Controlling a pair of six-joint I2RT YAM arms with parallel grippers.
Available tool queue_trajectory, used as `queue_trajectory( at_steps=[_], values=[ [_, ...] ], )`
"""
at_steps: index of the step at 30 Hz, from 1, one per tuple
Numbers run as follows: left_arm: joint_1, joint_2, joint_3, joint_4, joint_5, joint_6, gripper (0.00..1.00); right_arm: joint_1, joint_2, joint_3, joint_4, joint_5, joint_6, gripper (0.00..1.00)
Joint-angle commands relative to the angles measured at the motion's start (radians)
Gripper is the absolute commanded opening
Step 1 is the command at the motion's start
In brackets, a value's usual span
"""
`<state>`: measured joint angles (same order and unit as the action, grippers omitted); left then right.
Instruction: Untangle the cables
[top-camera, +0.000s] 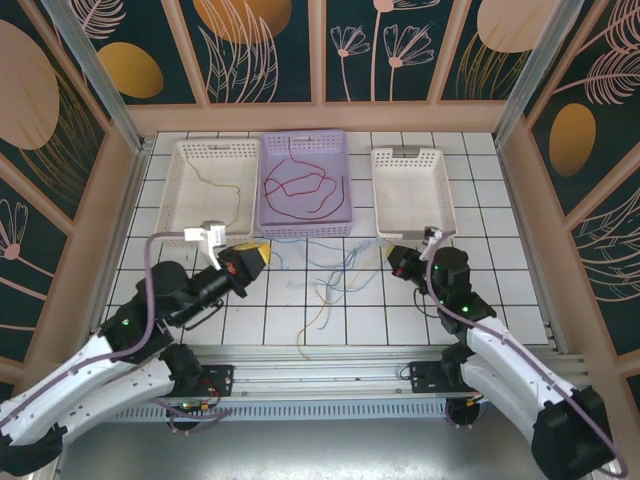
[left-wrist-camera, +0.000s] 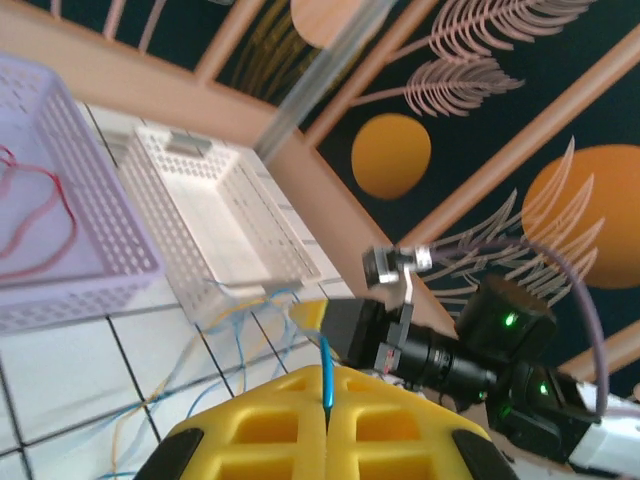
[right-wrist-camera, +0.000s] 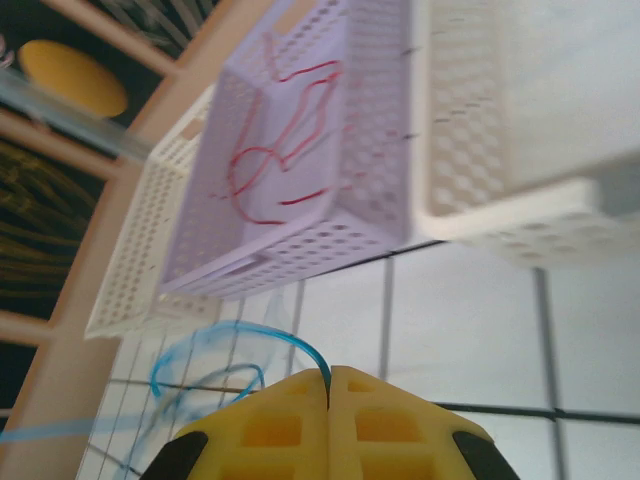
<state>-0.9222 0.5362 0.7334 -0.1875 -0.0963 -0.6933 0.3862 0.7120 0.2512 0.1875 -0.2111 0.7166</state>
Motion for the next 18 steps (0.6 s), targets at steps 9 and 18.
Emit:
queue_trajectory(
  at_steps=[9,18],
  values=[
    [-0.004,0.018,0.407,-0.407,-0.262,0.196,0.00,-0.186,-0.136,-0.062,-0.202,-0.053,0.048,0.00],
    [-0.004,0.117,0.702,-0.526,-0.358,0.291,0.00,-0.315,-0.212,-0.052,-0.301,-0.040,0.058,0.00]
  ],
)
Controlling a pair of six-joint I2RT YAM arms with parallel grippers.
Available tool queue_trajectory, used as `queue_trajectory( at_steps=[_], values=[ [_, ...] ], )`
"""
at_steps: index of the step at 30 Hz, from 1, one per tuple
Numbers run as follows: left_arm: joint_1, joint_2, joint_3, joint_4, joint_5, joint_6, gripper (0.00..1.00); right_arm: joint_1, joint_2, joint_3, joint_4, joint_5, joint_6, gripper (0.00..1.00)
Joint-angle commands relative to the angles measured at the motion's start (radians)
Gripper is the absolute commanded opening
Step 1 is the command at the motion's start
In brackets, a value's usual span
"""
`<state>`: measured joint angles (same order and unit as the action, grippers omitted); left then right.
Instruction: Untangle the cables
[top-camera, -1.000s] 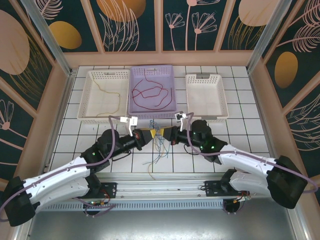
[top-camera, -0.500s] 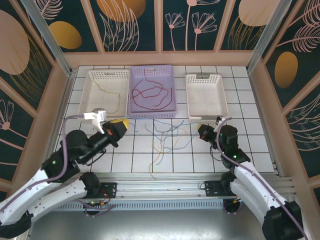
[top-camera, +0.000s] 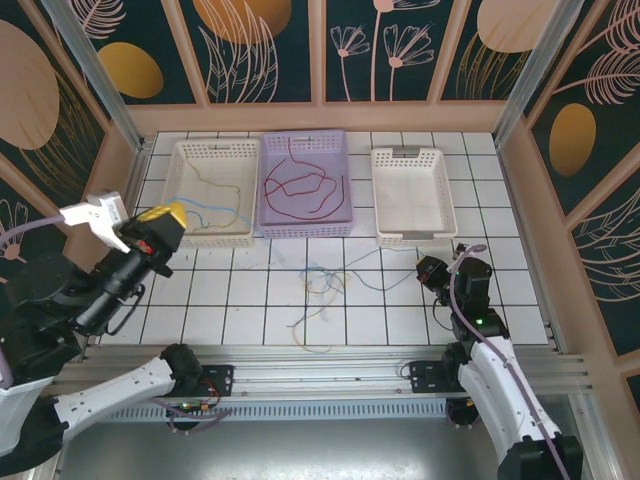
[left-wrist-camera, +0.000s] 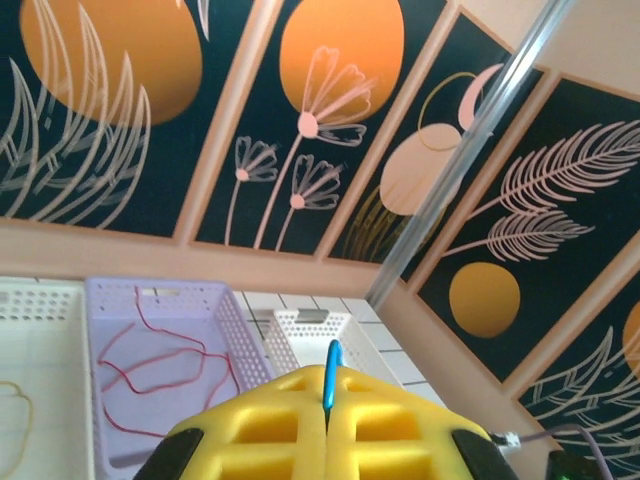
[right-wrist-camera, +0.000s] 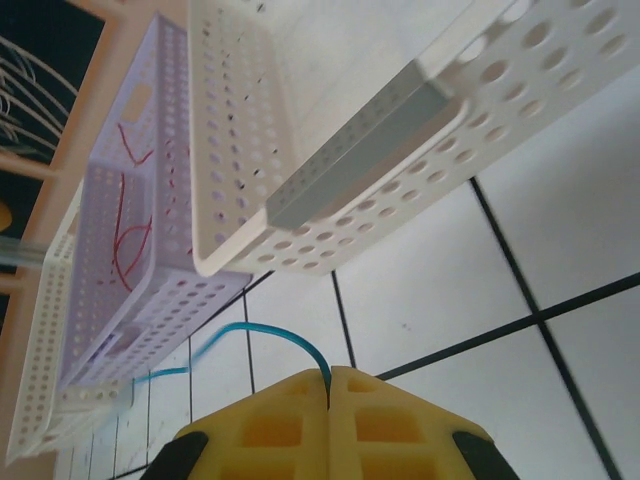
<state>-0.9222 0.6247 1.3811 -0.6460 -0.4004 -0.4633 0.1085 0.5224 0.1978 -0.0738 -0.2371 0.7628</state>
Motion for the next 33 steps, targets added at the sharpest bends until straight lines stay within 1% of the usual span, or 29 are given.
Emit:
queue_trajectory(
  at_steps=[1,5,8,12,14,19,22,26,29,33],
  values=[
    [-0.004,0.038,0.073,-0.072,-0.057,0.068,0.00,-0.055,-0.026,0.007,-0.049,-0.023,0.012,0.00],
    [-0.004,0.070,0.129,-0.090,-0.091,0.090,0.00,-0.120,-0.039,0.055,-0.103,-0.030,-0.012,0.00],
    [-0.004,0.078,0.120,-0.073,-0.084,0.092,0.00,-0.173,-0.057,0.103,-0.122,-0.092,-0.025,0.00],
    [-0.003,0.079,0.046,-0.025,-0.072,0.091,0.00,-0.179,-0.064,0.215,-0.148,-0.134,-0.048,0.00],
    [-0.004,0.084,0.003,0.010,-0.063,0.093,0.00,-0.180,-0.049,0.294,-0.152,-0.184,-0.060,0.00],
    [-0.004,0.124,-0.053,0.091,-0.021,0.101,0.00,-0.175,-0.011,0.504,-0.188,-0.225,-0.082,0.00],
    [-0.004,0.147,-0.084,0.148,0.016,0.100,0.00,-0.170,0.043,0.648,-0.209,-0.250,-0.102,0.00],
    [-0.004,0.175,-0.121,0.214,0.058,0.093,0.00,-0.151,0.139,0.802,-0.226,-0.212,-0.135,0.00],
    [-0.004,0.183,-0.155,0.266,0.087,0.077,0.00,-0.144,0.219,0.864,-0.210,-0.216,-0.143,0.00],
    [-0.004,0.205,-0.181,0.312,0.119,0.058,0.00,-0.142,0.309,0.883,-0.151,-0.199,-0.149,0.00]
  ],
)
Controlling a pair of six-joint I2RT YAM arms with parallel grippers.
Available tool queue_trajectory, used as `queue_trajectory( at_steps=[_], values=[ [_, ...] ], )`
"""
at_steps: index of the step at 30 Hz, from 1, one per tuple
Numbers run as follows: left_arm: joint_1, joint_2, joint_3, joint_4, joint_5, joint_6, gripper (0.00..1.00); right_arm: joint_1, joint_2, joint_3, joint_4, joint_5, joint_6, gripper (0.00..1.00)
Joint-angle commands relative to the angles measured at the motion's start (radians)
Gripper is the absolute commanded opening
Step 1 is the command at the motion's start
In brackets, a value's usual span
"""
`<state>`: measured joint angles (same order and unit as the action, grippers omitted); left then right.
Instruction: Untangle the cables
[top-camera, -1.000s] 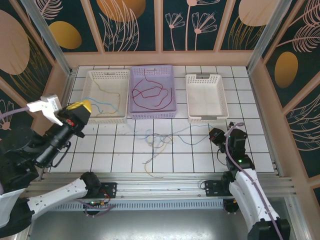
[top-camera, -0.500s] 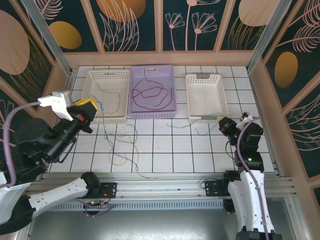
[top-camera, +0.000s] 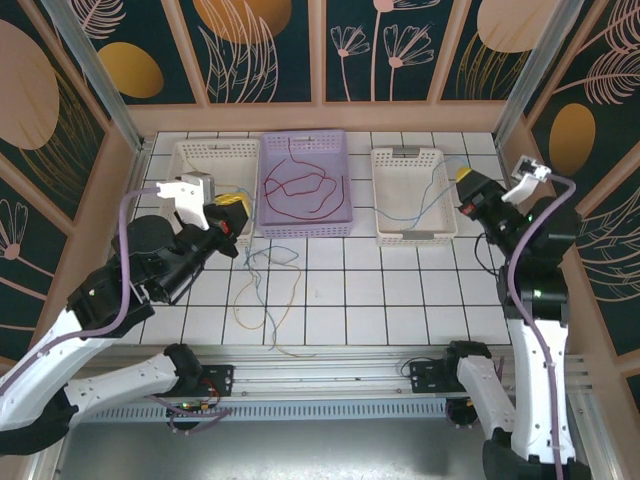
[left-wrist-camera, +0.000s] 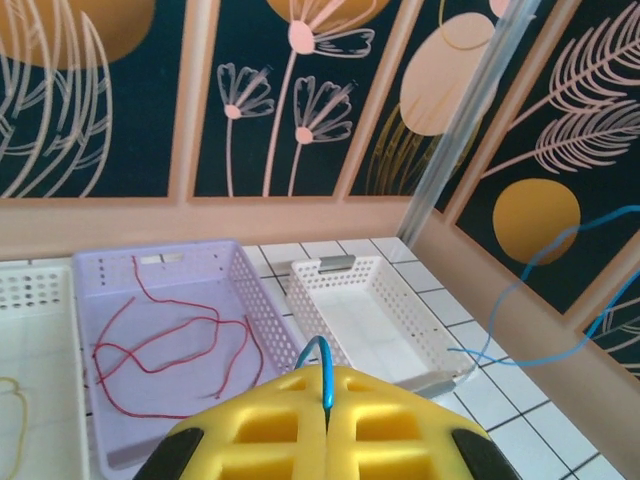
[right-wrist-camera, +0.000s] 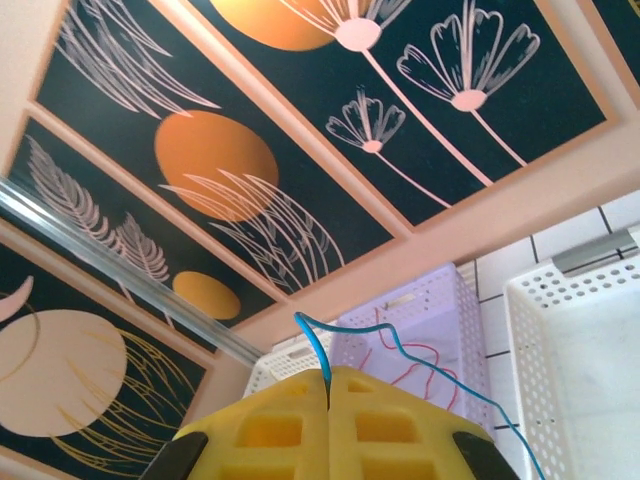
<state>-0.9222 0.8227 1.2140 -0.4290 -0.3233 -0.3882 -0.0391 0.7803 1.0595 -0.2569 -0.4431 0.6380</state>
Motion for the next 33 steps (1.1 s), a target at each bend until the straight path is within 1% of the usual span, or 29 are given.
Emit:
queue_trajectory(
  at_steps=[1,5,9,13,20,23,25,31,33],
  values=[
    [-0.004,0.012,-0.020,0.106,0.050,-0.021,0.00,0.006,0.075,0.021,0.044,0.017,-0.032,0.00],
    [-0.004,0.027,-0.037,0.135,0.074,-0.033,0.00,0.007,0.169,0.002,0.084,0.100,-0.049,0.00],
    [-0.004,0.031,-0.057,0.158,0.093,-0.044,0.00,0.012,0.245,-0.030,0.139,0.147,-0.036,0.00],
    [-0.004,0.033,-0.071,0.175,0.115,-0.059,0.00,0.065,0.352,-0.056,0.148,0.285,-0.067,0.00],
    [-0.004,0.035,-0.087,0.185,0.138,-0.078,0.00,0.162,0.534,-0.076,0.152,0.429,-0.112,0.00],
    [-0.004,0.031,-0.095,0.188,0.144,-0.083,0.00,0.171,0.609,-0.069,0.149,0.446,-0.116,0.00],
    [-0.004,0.028,-0.100,0.188,0.145,-0.084,0.00,0.178,0.648,-0.060,0.141,0.483,-0.125,0.00],
    [-0.004,0.018,-0.123,0.196,0.148,-0.091,0.00,0.181,0.783,0.016,0.056,0.463,-0.148,0.00],
    [-0.004,0.017,-0.126,0.196,0.150,-0.093,0.00,0.190,0.791,0.025,0.045,0.445,-0.153,0.07]
  ],
)
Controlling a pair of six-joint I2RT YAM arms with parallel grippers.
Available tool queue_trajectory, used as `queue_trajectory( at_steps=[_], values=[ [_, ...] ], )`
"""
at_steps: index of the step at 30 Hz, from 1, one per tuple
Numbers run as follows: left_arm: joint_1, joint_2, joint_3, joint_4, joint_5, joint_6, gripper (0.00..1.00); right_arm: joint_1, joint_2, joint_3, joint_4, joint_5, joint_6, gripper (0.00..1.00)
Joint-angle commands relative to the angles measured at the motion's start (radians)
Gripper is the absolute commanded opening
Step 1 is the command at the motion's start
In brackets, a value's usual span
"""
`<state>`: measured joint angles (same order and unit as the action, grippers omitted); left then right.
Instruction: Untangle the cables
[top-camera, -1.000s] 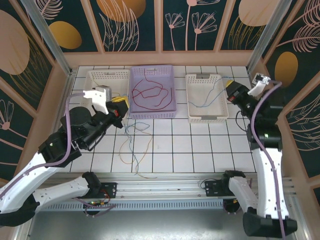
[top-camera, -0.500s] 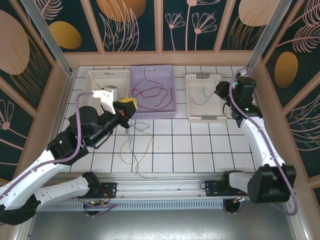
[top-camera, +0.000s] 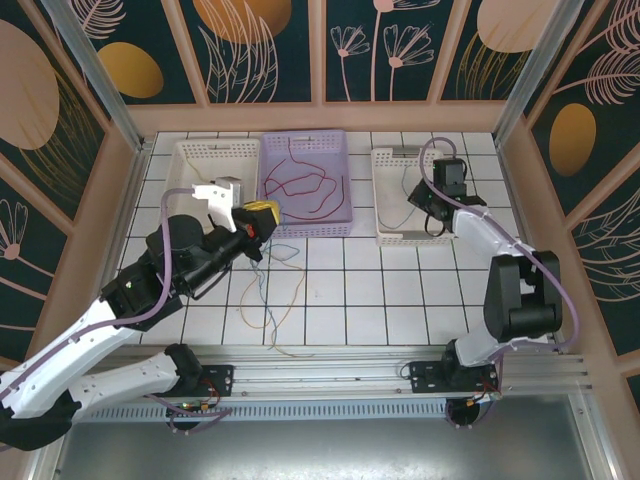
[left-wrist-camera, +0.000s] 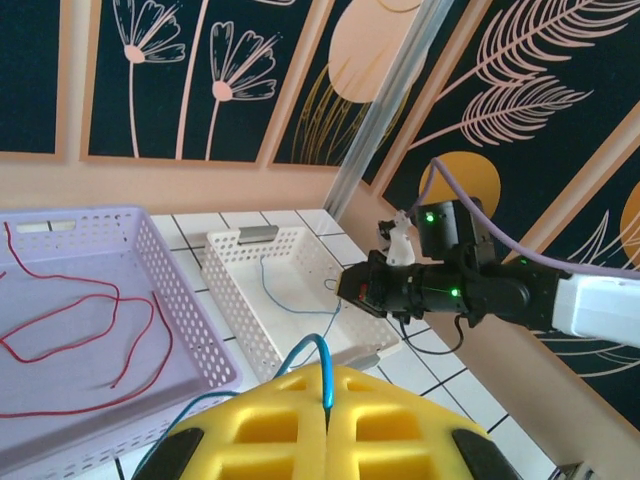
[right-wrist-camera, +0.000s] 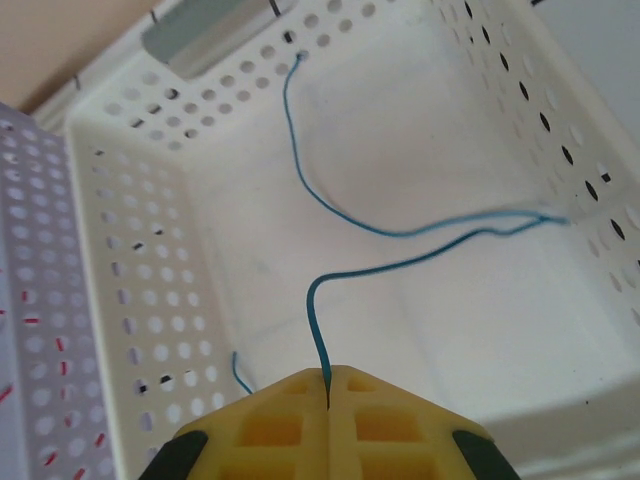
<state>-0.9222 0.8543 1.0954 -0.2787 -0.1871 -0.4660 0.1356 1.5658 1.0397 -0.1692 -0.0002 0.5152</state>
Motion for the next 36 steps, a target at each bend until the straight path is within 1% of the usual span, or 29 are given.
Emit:
queue_trajectory(
  at_steps=[1,7,14,16,19,24,26,27,30,32,34,36],
  values=[
    [-0.004,-0.014,-0.009,0.046,0.014,-0.014,0.00,0.020,0.004,0.048,-0.046,-0.012,-0.032,0.10],
    [-0.004,-0.017,-0.018,0.051,0.015,-0.017,0.00,0.036,-0.036,0.076,-0.081,-0.040,-0.042,0.25],
    [-0.003,-0.015,-0.023,0.056,0.020,-0.019,0.00,0.042,-0.100,0.091,-0.136,-0.044,-0.052,0.38],
    [-0.003,-0.012,-0.022,0.056,0.022,-0.018,0.00,0.045,-0.125,0.089,-0.150,-0.038,-0.052,0.44],
    [-0.004,-0.011,-0.020,0.057,0.023,-0.017,0.00,0.047,-0.149,0.088,-0.168,-0.036,-0.052,0.47],
    [-0.004,-0.004,-0.022,0.067,0.030,-0.020,0.00,0.064,-0.204,0.075,-0.174,-0.054,-0.055,0.48],
    [-0.004,-0.001,-0.023,0.074,0.036,-0.022,0.00,0.102,-0.250,0.051,-0.141,-0.094,-0.073,0.49],
    [-0.003,0.001,-0.023,0.078,0.037,-0.024,0.00,0.129,-0.281,0.029,-0.113,-0.136,-0.084,0.49],
    [-0.004,-0.001,-0.028,0.099,0.031,-0.033,0.00,0.219,-0.370,-0.061,0.007,-0.333,-0.129,0.50],
    [-0.004,-0.008,-0.035,0.119,0.024,-0.041,0.00,0.301,-0.422,-0.128,0.086,-0.416,-0.144,0.50],
    [-0.004,-0.017,-0.044,0.152,0.016,-0.054,0.00,0.401,-0.472,-0.221,0.193,-0.465,-0.154,0.51],
    [-0.003,-0.023,-0.054,0.190,0.013,-0.071,0.00,0.503,-0.498,-0.306,0.306,-0.473,-0.148,0.53]
  ],
)
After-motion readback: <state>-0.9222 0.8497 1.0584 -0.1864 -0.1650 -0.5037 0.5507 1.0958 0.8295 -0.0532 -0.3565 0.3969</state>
